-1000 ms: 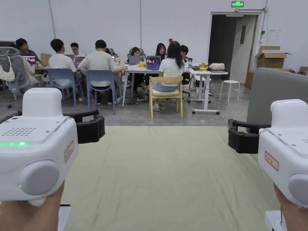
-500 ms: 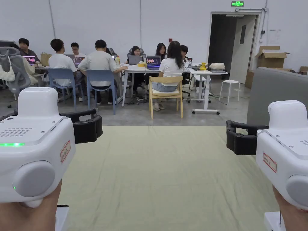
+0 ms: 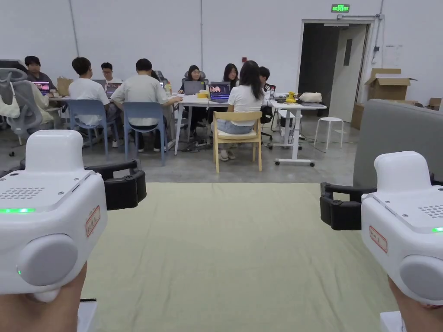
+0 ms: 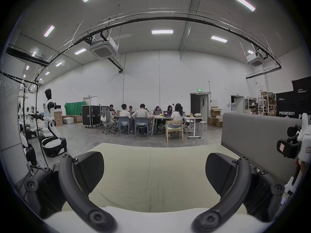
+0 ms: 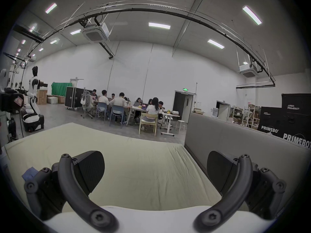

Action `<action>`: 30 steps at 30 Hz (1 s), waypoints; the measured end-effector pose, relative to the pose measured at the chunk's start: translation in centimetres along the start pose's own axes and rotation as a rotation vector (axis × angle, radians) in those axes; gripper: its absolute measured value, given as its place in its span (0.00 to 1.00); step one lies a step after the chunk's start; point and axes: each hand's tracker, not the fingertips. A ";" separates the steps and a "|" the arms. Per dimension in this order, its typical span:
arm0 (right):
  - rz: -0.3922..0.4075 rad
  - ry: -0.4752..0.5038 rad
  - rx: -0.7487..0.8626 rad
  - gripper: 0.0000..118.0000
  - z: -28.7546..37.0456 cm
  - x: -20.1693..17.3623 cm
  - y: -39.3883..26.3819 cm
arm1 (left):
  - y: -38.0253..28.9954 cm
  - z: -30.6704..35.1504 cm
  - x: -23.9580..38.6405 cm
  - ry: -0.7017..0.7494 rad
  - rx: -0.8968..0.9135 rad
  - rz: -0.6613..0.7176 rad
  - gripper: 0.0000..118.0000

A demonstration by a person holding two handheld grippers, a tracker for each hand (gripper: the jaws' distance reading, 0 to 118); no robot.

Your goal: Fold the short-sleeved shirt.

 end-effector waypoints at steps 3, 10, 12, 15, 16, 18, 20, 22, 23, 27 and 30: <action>-0.007 0.015 0.018 1.00 0.2 0.1 -0.4 | 0.0 -0.1 0.0 0.002 -0.003 -0.003 1.00; -0.033 -0.083 0.160 1.00 1.2 0.1 -1.5 | -0.1 -0.3 0.0 0.001 -0.007 -0.002 1.00; 0.010 -0.054 0.119 1.00 0.9 0.3 -1.3 | -0.1 -0.3 -0.1 0.001 -0.010 -0.001 1.00; -0.012 0.015 0.094 1.00 0.6 0.5 -1.1 | -0.3 -0.4 0.1 -0.002 -0.013 0.000 1.00; -0.013 0.018 0.087 1.00 0.6 0.5 -1.0 | -0.4 -0.4 0.1 -0.003 -0.015 0.000 1.00; -0.027 0.011 0.075 1.00 0.5 0.3 -0.8 | -0.4 -0.5 0.3 -0.007 -0.018 0.000 1.00; -0.063 0.029 0.054 1.00 0.6 0.4 -0.4 | -0.5 -0.5 0.4 -0.010 -0.018 -0.003 1.00; -0.127 0.021 0.027 1.00 0.8 0.2 0.0 | -0.5 -0.5 0.4 -0.011 -0.016 -0.007 1.00; -0.164 0.023 0.018 1.00 0.9 0.3 0.2 | -0.5 -0.5 0.4 -0.012 -0.016 -0.009 1.00; -0.303 0.008 -0.019 1.00 1.5 0.5 1.2 | -0.5 -0.5 0.2 -0.007 -0.015 -0.007 1.00; -0.332 0.002 -0.048 1.00 1.8 0.7 2.0 | -0.5 -0.4 0.2 -0.006 -0.016 -0.002 1.00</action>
